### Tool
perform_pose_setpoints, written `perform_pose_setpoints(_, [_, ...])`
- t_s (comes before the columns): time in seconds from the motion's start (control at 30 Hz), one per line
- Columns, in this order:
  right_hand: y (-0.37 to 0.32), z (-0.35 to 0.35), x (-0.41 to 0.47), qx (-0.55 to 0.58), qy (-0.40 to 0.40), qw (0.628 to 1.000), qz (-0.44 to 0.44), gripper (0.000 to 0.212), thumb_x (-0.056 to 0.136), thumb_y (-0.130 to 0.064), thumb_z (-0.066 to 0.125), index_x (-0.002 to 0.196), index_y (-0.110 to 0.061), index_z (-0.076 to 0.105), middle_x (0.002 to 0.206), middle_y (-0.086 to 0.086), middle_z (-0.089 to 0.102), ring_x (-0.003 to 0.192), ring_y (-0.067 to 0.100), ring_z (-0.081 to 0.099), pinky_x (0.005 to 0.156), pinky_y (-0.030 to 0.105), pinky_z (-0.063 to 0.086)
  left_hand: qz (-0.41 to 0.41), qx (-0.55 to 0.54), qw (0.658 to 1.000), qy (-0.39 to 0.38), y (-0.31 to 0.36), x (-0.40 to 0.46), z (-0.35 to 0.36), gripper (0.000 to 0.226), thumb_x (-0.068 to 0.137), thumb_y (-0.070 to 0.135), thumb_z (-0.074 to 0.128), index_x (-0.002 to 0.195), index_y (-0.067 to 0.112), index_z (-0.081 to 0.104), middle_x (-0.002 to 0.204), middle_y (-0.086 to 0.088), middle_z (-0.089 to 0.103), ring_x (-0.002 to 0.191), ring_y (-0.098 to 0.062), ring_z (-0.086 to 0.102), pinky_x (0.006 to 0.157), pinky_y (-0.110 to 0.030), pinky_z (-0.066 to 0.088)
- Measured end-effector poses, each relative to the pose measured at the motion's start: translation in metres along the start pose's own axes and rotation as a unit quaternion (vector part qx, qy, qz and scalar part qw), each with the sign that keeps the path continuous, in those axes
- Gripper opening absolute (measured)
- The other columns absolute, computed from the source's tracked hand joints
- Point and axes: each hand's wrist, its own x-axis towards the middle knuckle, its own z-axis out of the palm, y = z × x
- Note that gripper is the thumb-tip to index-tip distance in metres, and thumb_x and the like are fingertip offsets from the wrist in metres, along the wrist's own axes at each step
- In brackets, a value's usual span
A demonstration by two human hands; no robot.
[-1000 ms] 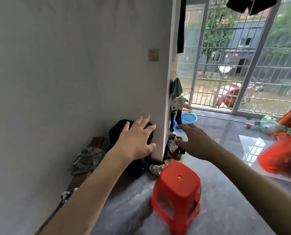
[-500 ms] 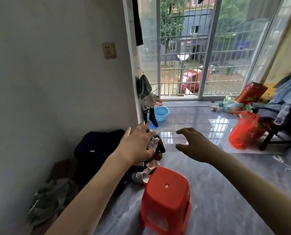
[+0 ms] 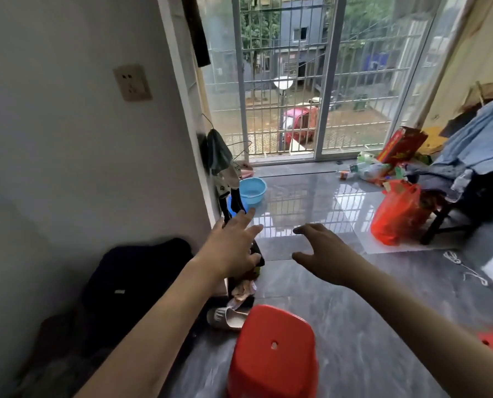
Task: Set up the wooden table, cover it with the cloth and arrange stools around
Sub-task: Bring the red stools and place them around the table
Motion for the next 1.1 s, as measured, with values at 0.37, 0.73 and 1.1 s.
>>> perform_pose_setpoints(0.37, [0.032, 0.028, 0.011, 0.015, 0.057, 0.984, 0.171, 0.061, 0.09, -0.036, 0.061, 0.145, -0.021, 0.039, 0.151, 0.001, 0.036, 0.138, 0.019, 0.035, 0.111, 0.035, 0.034, 0.179, 0.004, 0.981, -0.068, -0.015, 0.095, 0.047, 0.072, 0.092, 0.05, 0.052, 0.154, 0.032, 0.019, 0.163, 0.004, -0.013, 0.15, -0.018, -0.004, 0.121, -0.048, 0.004])
perform_pose_setpoints(0.73, [0.062, 0.167, 0.012, 0.076, 0.054, 0.94, 0.328, 0.078, 0.087, -0.031, 0.065, 0.152, -0.025, 0.023, 0.161, 0.011, 0.006, 0.149, 0.028, 0.01, 0.118, 0.046, 0.023, 0.236, -0.035, 0.963, -0.121, -0.044, 0.138, 0.178, 0.075, 0.089, 0.046, 0.057, 0.153, 0.029, 0.022, 0.163, 0.003, -0.013, 0.151, -0.019, 0.0, 0.12, -0.051, 0.01])
perform_pose_setpoints(1.1, [0.131, 0.343, 0.02, 0.102, -0.006, 0.917, 0.386, 0.076, 0.09, -0.035, 0.062, 0.153, -0.025, 0.02, 0.161, 0.01, 0.006, 0.149, 0.024, 0.011, 0.115, 0.038, 0.026, 0.172, -0.094, 0.96, -0.198, -0.059, 0.118, 0.375, 0.072, 0.089, 0.042, 0.057, 0.152, 0.032, 0.023, 0.162, 0.004, -0.015, 0.15, -0.018, -0.005, 0.12, -0.041, 0.003])
